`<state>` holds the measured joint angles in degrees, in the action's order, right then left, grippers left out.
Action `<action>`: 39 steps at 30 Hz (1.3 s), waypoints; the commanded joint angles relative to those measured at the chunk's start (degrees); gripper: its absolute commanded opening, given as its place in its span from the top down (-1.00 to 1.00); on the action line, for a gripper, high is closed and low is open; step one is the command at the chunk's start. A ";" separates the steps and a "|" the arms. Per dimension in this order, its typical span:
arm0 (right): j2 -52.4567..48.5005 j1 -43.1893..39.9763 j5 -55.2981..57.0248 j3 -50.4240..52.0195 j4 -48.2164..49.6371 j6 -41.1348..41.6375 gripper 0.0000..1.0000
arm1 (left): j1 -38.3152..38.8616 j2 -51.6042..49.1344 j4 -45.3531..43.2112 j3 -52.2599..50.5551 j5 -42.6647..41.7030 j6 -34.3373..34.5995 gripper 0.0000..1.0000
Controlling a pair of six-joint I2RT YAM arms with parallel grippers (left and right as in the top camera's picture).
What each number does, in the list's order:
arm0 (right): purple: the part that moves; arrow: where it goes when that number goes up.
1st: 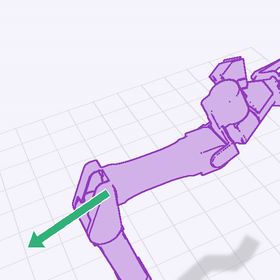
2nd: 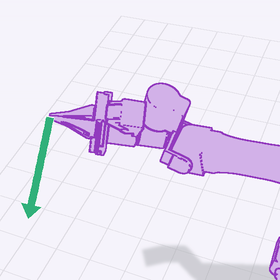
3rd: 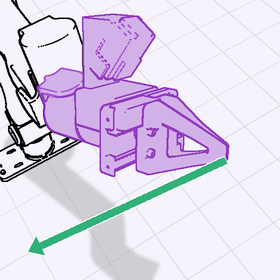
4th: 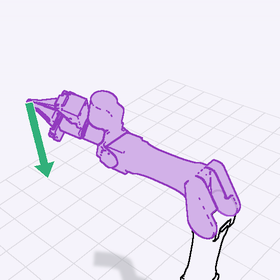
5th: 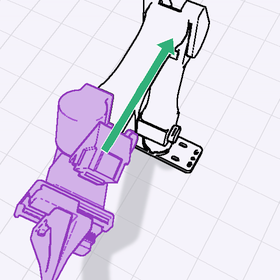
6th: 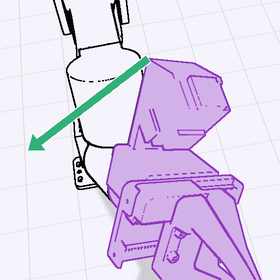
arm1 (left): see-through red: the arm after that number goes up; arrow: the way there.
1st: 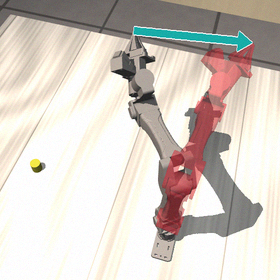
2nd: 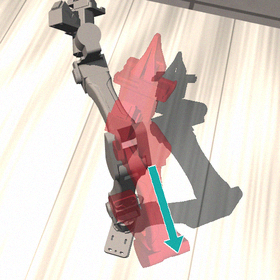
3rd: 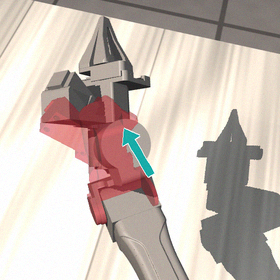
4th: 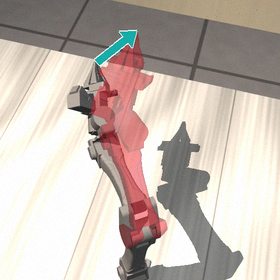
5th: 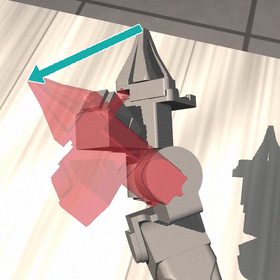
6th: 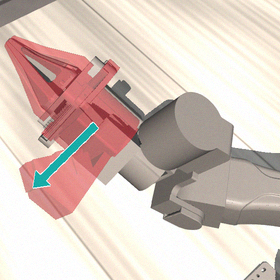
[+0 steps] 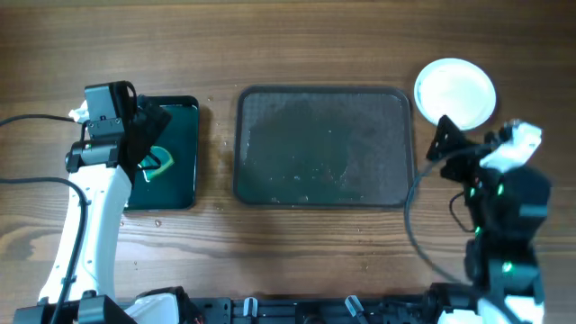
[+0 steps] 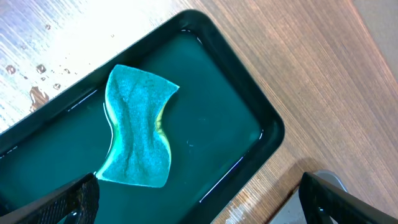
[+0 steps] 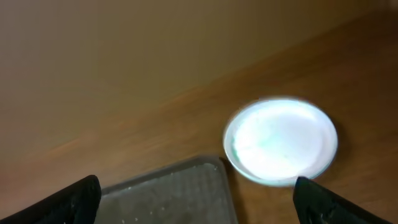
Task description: Clean dirty plates on tray and stack at the side
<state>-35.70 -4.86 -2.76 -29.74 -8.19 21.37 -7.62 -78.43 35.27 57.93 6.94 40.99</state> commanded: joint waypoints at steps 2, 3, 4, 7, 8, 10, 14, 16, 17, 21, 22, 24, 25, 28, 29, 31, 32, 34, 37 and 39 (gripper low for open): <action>14.84 0.68 0.17 13.75 6.73 -0.44 -1.00 | -0.17 -0.04 -0.04 0.68 -0.07 -0.31 -1.00; 17.68 0.68 0.15 16.17 8.33 -0.44 -1.00 | -0.17 -0.04 -0.04 0.68 -0.07 -0.31 -1.00; 19.82 0.68 -0.37 18.23 10.36 -0.39 -1.00 | -0.17 -0.04 -0.04 0.68 -0.07 -0.31 -1.00; 24.35 0.92 -1.70 24.59 18.49 -0.44 -0.99 | -0.17 -0.04 -0.04 0.68 -0.07 -0.31 -1.00; 25.49 0.92 -1.70 26.21 20.26 -0.44 -0.99 | -0.17 -0.04 -0.04 0.68 -0.07 -0.31 -1.00; 28.04 0.98 -1.73 29.27 23.50 -0.39 -0.99 | -0.17 -0.04 -0.04 0.68 -0.07 -0.31 -1.00; 31.80 2.36 -1.51 29.44 22.56 -4.11 -0.99 | -0.17 -0.04 -0.04 0.68 -0.07 -0.31 -1.00; 34.36 3.21 -1.51 29.44 20.74 -8.13 -0.99 | -0.17 -0.04 -0.04 0.68 -0.07 -0.31 -1.00; 35.67 3.54 -1.49 29.44 19.17 -10.62 -0.99 | -0.17 -0.04 -0.04 0.68 -0.07 -0.31 -1.00; 35.52 3.56 -0.81 29.44 14.58 -14.69 -1.00 | -0.17 -0.04 -0.04 0.68 -0.07 -0.31 -1.00; 35.52 3.56 0.31 29.44 11.72 -15.45 -0.99 | -0.17 -0.04 -0.04 0.68 -0.07 -0.31 -1.00; 35.54 3.54 2.36 29.44 8.37 -16.94 -1.00 | -0.17 -0.04 -0.04 0.68 -0.07 -0.31 -1.00; 35.54 3.54 2.40 29.44 8.35 -17.22 -0.99 | -0.17 -0.04 -0.04 0.68 -0.07 -0.31 -1.00; 35.54 3.52 2.25 29.44 8.33 -18.53 -1.00 | -0.17 -0.04 -0.04 0.68 -0.07 -0.31 -1.00; 35.54 3.52 2.08 29.44 8.33 -19.47 -1.00 | -0.17 -0.04 -0.04 0.68 -0.07 -0.31 -1.00; 35.54 3.52 1.97 29.44 8.33 -22.60 -0.99 | -0.17 -0.04 -0.04 0.68 -0.07 -0.28 -1.00; 35.54 3.52 1.95 29.44 8.33 -25.55 -0.99 | -0.17 -0.04 -0.04 0.68 -0.07 -0.31 -1.00; 35.54 3.52 1.49 29.44 8.31 -27.74 -0.99 | -0.17 -0.04 -0.04 0.68 -0.07 -0.31 -1.00; 35.54 3.52 1.49 29.44 8.33 -27.23 -1.00 | -0.17 -0.04 -0.04 0.68 -0.07 -0.31 -1.00; 35.54 3.52 1.49 29.44 8.33 -27.26 -0.99 | -0.17 -0.04 -0.04 0.68 -0.07 -0.31 -1.00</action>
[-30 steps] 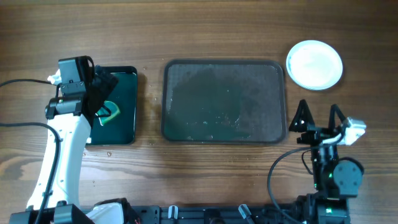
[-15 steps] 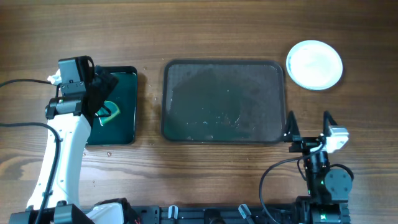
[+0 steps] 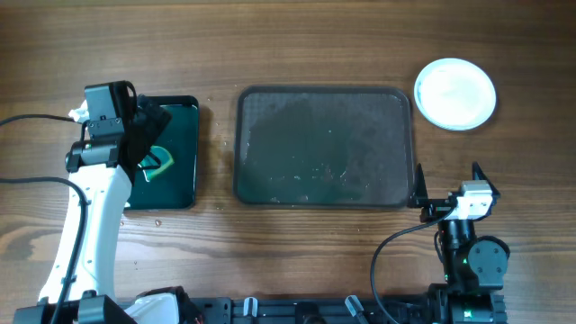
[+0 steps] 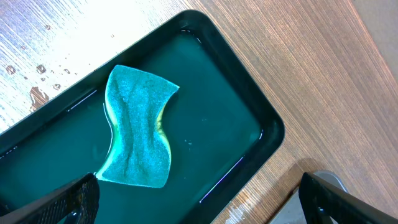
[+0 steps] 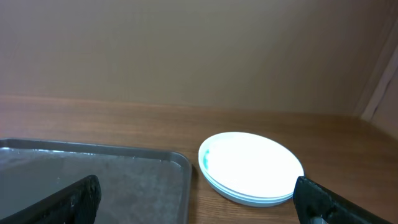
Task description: Clean dirty plates on tray and stack at the side
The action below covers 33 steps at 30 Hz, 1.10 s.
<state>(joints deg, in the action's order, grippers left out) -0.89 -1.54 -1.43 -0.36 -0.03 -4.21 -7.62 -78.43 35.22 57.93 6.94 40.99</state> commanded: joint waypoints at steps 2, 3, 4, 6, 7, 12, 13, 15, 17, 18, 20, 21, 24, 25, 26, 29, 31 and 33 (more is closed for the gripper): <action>0.72 0.20 0.15 0.07 0.17 -1.68 -0.99 | -0.17 -0.04 0.00 0.68 -0.07 -0.31 -1.00; 0.72 0.20 0.17 0.07 0.20 -1.75 -0.99 | -0.17 -0.04 0.00 0.68 -0.07 -0.31 -1.00; 0.72 0.20 0.24 0.07 0.17 -1.88 -1.00 | -0.17 -0.04 0.00 0.68 -0.07 -0.31 -1.00; 0.72 0.20 0.20 0.07 0.17 -1.79 -1.00 | -0.17 -0.04 0.00 0.68 -0.07 -0.31 -1.00; 0.72 0.20 0.48 0.07 0.15 -1.79 -1.00 | -0.17 -0.04 0.00 0.68 -0.07 -0.31 -1.00; 0.72 0.20 0.63 0.07 0.15 -1.05 -1.00 | -0.17 -0.04 0.00 0.68 -0.07 -0.31 -1.00; 0.72 0.20 0.66 0.07 0.15 -0.07 -0.99 | -0.17 -0.04 0.00 0.68 -0.07 -0.31 -0.99; 0.72 0.20 0.63 0.07 0.13 1.64 -0.99 | -0.17 -0.04 0.00 0.68 -0.07 -0.31 -1.00; 0.72 0.20 0.66 0.07 0.13 1.81 -1.00 | -0.17 -0.04 0.00 0.68 -0.07 -0.31 -1.00; 0.72 0.20 0.66 0.07 0.13 1.81 -0.99 | -0.17 -0.04 0.00 0.68 -0.07 -0.31 -1.00; 0.72 0.20 0.63 0.07 0.13 1.95 -0.99 | -0.17 -0.04 0.00 0.68 -0.07 -0.31 -1.00; 0.72 0.20 0.68 0.07 0.13 2.54 -0.99 | -0.17 -0.04 0.00 0.68 -0.07 -0.31 -1.00; 0.72 0.20 1.29 0.07 0.17 4.70 -0.99 | -0.17 -0.04 0.00 0.68 -0.07 -0.31 -1.00; 0.72 0.20 1.29 0.07 0.17 4.70 -1.00 | -0.17 -0.04 0.00 0.68 -0.07 -0.31 -1.00; 0.72 0.20 1.27 0.07 0.20 4.61 -1.00 | -0.17 -0.04 0.00 0.68 -0.07 -0.31 -1.00; 0.46 0.20 0.39 0.07 0.22 4.35 -1.00 | -0.17 -0.04 0.00 0.68 -0.07 -0.31 -1.00; 0.33 0.20 0.39 0.07 0.20 4.35 -0.99 | -0.17 -0.04 0.00 0.68 -0.07 -0.31 -1.00; 0.31 0.20 0.39 0.07 0.20 4.35 -1.00 | -0.17 -0.04 0.00 0.68 -0.07 -0.31 -1.00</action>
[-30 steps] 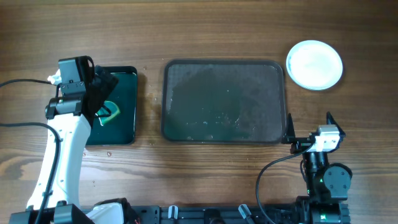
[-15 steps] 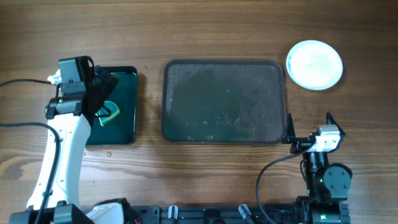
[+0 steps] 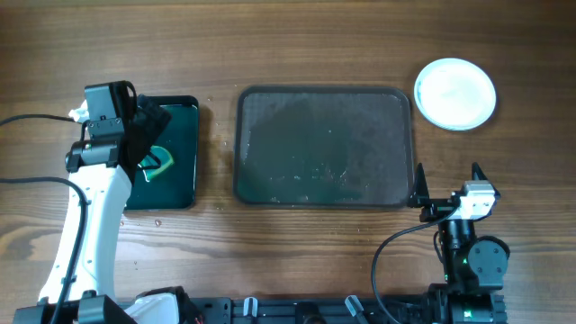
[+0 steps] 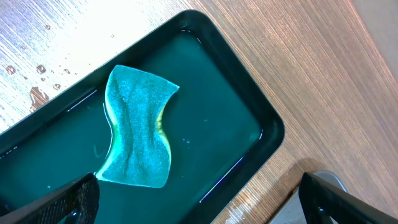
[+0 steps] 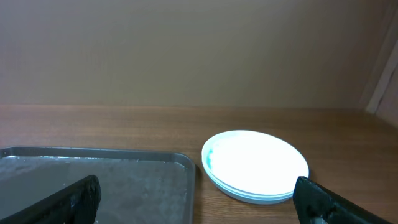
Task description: Clean dirty plates on tray and stack at the side
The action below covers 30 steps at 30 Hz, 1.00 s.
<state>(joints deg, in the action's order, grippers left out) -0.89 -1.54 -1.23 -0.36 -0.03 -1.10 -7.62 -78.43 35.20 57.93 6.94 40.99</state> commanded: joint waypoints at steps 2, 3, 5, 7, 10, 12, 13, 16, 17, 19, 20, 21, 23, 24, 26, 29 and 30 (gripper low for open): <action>0.31 0.20 0.20 0.07 0.20 1.25 -0.99 | -0.17 -0.04 0.02 0.68 -0.07 -0.31 -1.00; 0.31 0.20 0.20 0.07 0.22 1.27 -0.99 | -0.17 -0.04 0.02 0.68 -0.07 -0.31 -1.00; 0.31 0.20 0.20 0.07 0.20 1.27 -1.00 | -0.17 -0.04 0.02 0.68 -0.07 -0.31 -1.00; 0.31 0.20 0.20 0.07 0.22 1.27 -1.00 | -0.17 -0.04 0.02 0.68 -0.07 -0.31 -1.00; 0.31 0.20 0.20 0.07 0.20 1.27 -0.99 | -0.17 -0.04 0.02 0.68 -0.07 -0.31 -1.00; 0.31 0.20 0.20 0.07 0.20 1.25 -0.99 | -0.17 -0.04 0.02 0.68 -0.07 -0.31 -1.00; 0.31 0.20 0.20 0.07 0.20 1.25 -1.00 | -0.17 -0.04 0.02 0.68 -0.07 -0.31 -1.00; 0.31 0.20 0.20 0.07 0.22 1.27 -0.99 | -0.17 -0.04 0.02 0.68 -0.07 -0.31 -1.00; 0.31 0.20 0.17 0.07 0.20 1.25 -1.00 | -0.17 -0.04 0.04 0.68 -0.02 -0.33 -1.00; 0.31 0.20 0.20 0.07 0.22 1.25 -0.99 | -0.17 -0.04 1.33 0.68 2.12 -0.31 -1.00; 0.31 0.20 0.20 0.07 0.22 1.25 -0.99 | -0.17 -0.04 1.79 0.68 2.10 -0.31 -1.00; 0.31 0.20 0.20 0.07 0.20 1.25 -0.99 | -0.17 -0.04 2.25 0.68 2.08 -0.31 -1.00; 0.31 0.20 0.20 0.07 0.20 1.25 -1.00 | -0.17 1.40 4.96 0.48 1.64 -0.31 -1.00; 0.31 0.20 0.20 0.07 0.20 1.27 -0.99 | -0.17 2.69 5.44 0.17 1.64 -0.33 -1.00; 0.31 0.20 0.20 0.07 0.22 1.27 -0.99 | -0.13 5.79 6.91 -0.74 1.07 -1.97 -1.00; 0.31 0.20 0.20 0.07 0.20 1.25 -0.99 | 1.01 14.40 4.79 -5.81 -0.09 -12.63 -1.00; 0.31 0.20 0.20 0.07 0.20 1.25 -1.00 | 1.44 17.62 3.30 -8.17 -0.13 -15.21 -1.00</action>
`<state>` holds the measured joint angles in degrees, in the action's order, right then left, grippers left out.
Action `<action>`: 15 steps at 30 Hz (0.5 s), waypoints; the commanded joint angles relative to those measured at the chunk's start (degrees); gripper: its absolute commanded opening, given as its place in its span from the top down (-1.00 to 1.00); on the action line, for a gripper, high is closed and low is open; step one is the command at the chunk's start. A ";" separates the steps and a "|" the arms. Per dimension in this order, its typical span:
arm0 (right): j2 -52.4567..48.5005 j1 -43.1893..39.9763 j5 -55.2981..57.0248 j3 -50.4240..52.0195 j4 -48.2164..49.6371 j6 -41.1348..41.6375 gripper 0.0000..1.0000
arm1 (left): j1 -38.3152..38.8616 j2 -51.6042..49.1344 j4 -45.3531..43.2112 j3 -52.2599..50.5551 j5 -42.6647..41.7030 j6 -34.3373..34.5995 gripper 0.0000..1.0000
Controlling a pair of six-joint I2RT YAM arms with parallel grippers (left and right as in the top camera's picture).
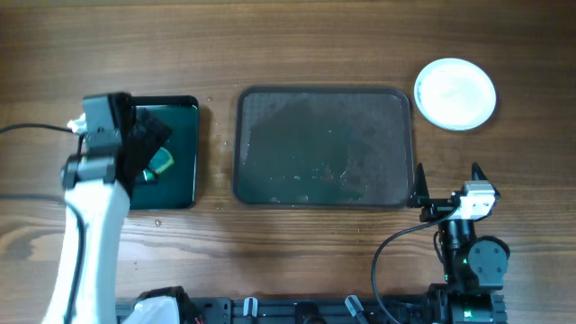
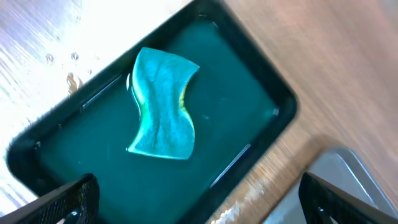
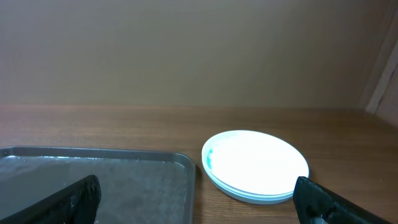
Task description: Clean dirty plates on tray and stack at the side
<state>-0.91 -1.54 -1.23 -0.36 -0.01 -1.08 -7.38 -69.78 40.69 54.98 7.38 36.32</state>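
A stack of white plates [image 1: 454, 93] [image 3: 256, 165] sits on the wood at the back right, beside the grey tray [image 1: 324, 147] [image 3: 93, 180], which holds only wet smears. A teal sponge [image 2: 163, 113] [image 1: 159, 162] lies in the dark water basin [image 1: 180, 184] [image 2: 261, 162] at the left. My left gripper [image 2: 198, 202] hangs open above the basin with nothing between its fingers. The right gripper [image 3: 198, 202] stands open low at the front right, facing the tray's corner and the plates, holding nothing.
Water drops [image 2: 71, 74] speckle the wood beside the basin. The tray's corner [image 2: 348, 180] shows at the lower right of the left wrist view. A wall rises behind the table in the right wrist view.
My left gripper has drawn back and higher from the basin, so the sponge and basin look smaller and sit further up in its view. The right arm has not moved.
At first my right gripper was raised near the plate stack while the left hung open over the sponge. The right arm then stood folded low at the front right and has stayed there. The left held still until its rise just now.
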 commanded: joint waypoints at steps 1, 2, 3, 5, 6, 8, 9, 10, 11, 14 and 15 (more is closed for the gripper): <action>0.33 0.20 0.20 0.07 0.20 1.25 -1.00 | 1.60 12.96 -4.13 -8.33 -0.57 -12.31 -1.00; 0.33 0.20 0.20 0.07 0.17 1.22 -1.00 | 1.88 17.22 -6.32 -11.80 -0.57 -12.83 -1.00; 0.33 0.20 0.20 0.07 0.17 1.22 -0.99 | 1.92 21.20 -8.39 -14.99 -1.25 -13.25 -1.00; 0.33 0.20 0.20 0.07 0.17 1.25 -1.00 | 1.90 31.50 -13.73 -22.84 -3.10 -13.64 -1.00; 0.33 0.20 0.20 0.07 0.20 1.25 -0.99 | 1.90 36.00 -15.65 -25.99 -3.80 -13.64 -1.00; 0.33 0.20 0.20 0.07 0.17 1.20 -0.99 | 1.92 46.03 -18.71 -32.46 -5.55 -13.66 -1.00; 0.33 0.20 0.20 0.07 0.20 1.22 -0.99 | 1.90 50.49 -19.54 -35.12 -6.56 -13.66 -1.00; 0.33 0.20 0.20 0.07 0.17 1.22 -1.00 | 1.92 53.90 -19.80 -37.03 -7.30 -13.77 -1.00; 0.33 0.20 0.20 0.07 0.17 1.25 -0.99 | 1.92 56.41 -19.80 -38.32 -8.33 -15.13 -1.00; 0.33 0.20 0.20 0.07 0.20 1.22 -1.00 | 1.97 59.39 -22.47 -40.61 -10.82 -18.38 -1.00; 0.33 0.20 0.20 0.07 0.20 1.25 -0.99 | 1.97 59.95 -23.23 -41.22 -10.80 -18.38 -1.00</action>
<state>-0.91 -1.54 -1.23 -0.36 -0.01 -0.67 -5.69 -12.23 19.59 15.75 -0.30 21.58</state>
